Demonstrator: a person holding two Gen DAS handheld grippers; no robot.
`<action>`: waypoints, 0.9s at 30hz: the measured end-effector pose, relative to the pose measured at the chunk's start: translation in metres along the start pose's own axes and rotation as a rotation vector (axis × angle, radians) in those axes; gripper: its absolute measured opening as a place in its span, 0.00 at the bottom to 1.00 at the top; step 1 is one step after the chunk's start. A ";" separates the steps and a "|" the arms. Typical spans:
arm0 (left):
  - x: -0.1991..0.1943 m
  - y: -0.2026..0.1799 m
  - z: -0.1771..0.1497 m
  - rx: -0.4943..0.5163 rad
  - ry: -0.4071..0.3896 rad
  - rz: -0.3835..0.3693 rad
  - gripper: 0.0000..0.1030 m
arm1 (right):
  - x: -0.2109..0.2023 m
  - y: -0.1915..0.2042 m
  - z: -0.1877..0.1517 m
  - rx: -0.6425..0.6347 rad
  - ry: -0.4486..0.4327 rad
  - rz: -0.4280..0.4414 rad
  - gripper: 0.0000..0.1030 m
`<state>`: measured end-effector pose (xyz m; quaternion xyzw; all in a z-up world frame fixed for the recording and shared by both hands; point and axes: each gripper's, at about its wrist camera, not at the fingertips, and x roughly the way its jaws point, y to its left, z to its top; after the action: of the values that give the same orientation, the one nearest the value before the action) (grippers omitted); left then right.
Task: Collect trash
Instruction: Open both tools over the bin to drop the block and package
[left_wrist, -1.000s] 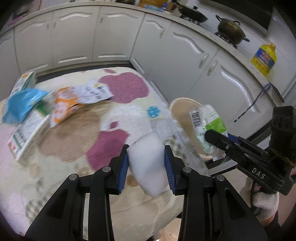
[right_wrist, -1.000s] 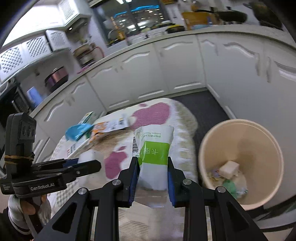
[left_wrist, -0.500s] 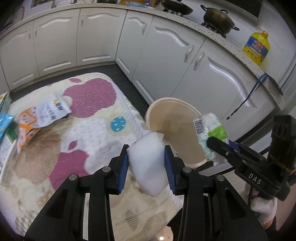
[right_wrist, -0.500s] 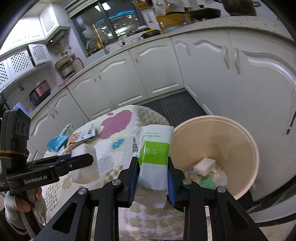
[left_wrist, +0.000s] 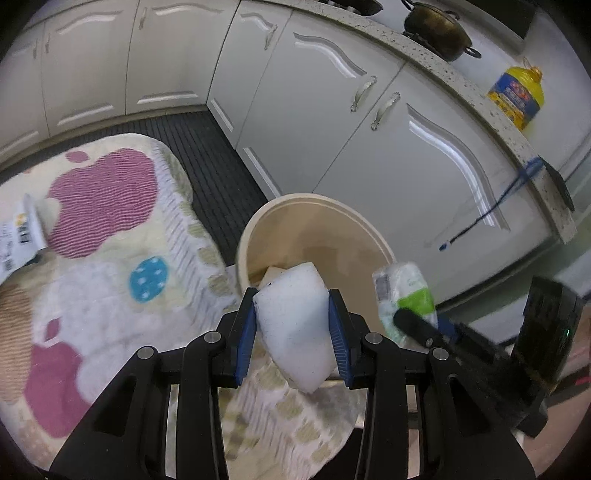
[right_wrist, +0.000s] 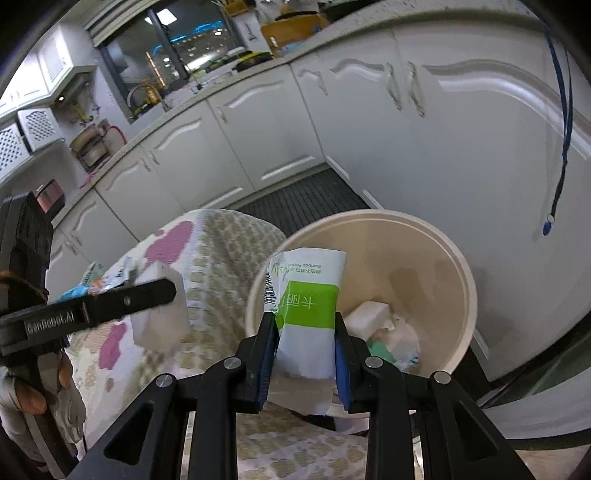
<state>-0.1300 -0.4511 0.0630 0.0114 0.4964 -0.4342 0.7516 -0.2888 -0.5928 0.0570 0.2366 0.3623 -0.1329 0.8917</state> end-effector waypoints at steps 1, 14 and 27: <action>0.003 -0.001 0.003 -0.007 -0.001 -0.004 0.34 | 0.002 -0.003 0.001 0.003 0.004 -0.008 0.26; 0.046 -0.001 0.013 -0.064 0.021 -0.023 0.52 | 0.019 -0.022 0.002 0.012 0.014 -0.092 0.50; 0.023 0.007 -0.001 -0.027 -0.009 0.017 0.52 | 0.017 -0.006 -0.005 0.005 0.013 -0.069 0.50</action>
<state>-0.1229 -0.4605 0.0422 0.0034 0.4988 -0.4212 0.7575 -0.2820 -0.5965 0.0399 0.2268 0.3757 -0.1630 0.8836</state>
